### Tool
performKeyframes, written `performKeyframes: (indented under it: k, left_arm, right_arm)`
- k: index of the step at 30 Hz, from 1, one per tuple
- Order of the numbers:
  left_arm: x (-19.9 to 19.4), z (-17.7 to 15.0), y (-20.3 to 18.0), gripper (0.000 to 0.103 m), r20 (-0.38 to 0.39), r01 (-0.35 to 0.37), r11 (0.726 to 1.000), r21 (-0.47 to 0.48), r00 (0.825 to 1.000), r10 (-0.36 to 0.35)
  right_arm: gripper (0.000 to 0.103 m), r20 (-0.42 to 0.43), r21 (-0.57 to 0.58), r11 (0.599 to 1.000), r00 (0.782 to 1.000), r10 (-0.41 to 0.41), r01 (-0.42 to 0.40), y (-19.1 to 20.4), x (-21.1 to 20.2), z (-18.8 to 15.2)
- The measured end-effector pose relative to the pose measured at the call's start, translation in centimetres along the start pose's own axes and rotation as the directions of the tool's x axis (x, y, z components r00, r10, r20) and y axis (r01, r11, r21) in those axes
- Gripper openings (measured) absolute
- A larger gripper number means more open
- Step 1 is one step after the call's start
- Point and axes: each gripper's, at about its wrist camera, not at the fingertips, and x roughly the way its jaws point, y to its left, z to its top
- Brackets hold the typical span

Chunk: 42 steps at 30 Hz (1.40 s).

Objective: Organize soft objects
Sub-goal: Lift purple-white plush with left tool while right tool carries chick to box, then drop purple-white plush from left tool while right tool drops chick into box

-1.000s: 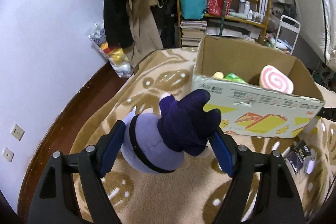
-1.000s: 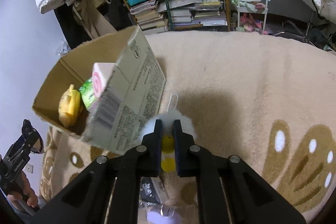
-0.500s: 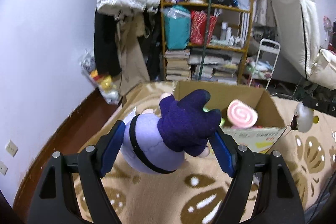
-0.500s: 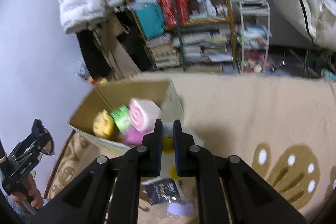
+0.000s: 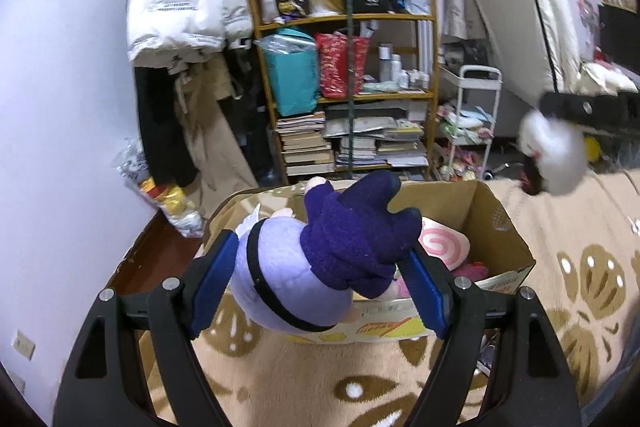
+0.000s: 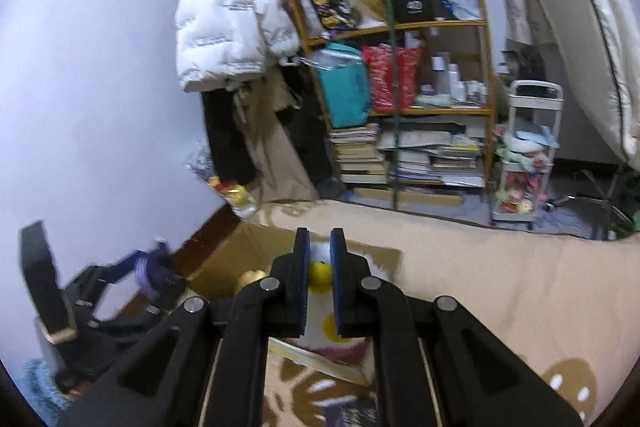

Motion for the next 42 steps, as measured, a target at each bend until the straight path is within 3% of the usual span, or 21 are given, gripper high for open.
performKeyframes:
  k: [7, 13, 20, 25, 28, 36, 42]
  left_arm:
    - [3.0, -0.7, -0.2, 0.080, -0.061, 0.015, 1.000, 0.000, 0.998, -0.015]
    - [3.5, -0.7, -1.7, 0.081, -0.045, -0.012, 0.998, 0.056, 0.999, 0.015]
    - [3.5, -0.7, -1.6, 0.081, -0.039, 0.004, 0.999, 0.033, 0.999, -0.003]
    - [3.8, -0.8, -1.5, 0.091, -0.050, 0.017, 1.000, 0.019, 0.999, -0.016]
    - [4.0, -1.0, -1.6, 0.092, -0.057, 0.034, 0.999, 0.013, 0.998, -0.033]
    - [4.3, -1.6, -2.6, 0.093, -0.084, 0.010, 0.999, 0.048, 0.996, -0.006]
    - [3.9, -1.7, -2.6, 0.093, -0.100, 0.001, 0.999, 0.039, 0.995, 0.003]
  right_arm:
    - [0.011, -0.053, -0.028, 1.000, 0.999, 0.007, -0.009, 0.9, 3.7, -1.5]
    - [0.011, -0.135, -0.039, 0.999, 0.991, -0.023, 0.018, 0.4, 6.4, -3.8]
    - [0.011, -0.149, -0.037, 0.999, 0.988, -0.039, 0.034, -0.2, 6.7, -4.3]
    - [0.012, -0.159, -0.021, 0.999, 0.986, -0.048, 0.045, -0.8, 7.0, -4.5]
    - [0.013, -0.174, -0.004, 0.999, 0.984, -0.044, 0.044, -1.2, 7.4, -4.8]
    - [0.015, -0.193, -0.004, 0.998, 0.980, -0.059, 0.059, -1.4, 7.9, -5.0]
    - [0.031, -0.186, 0.013, 0.998, 0.981, -0.061, 0.065, -1.9, 6.9, -5.0]
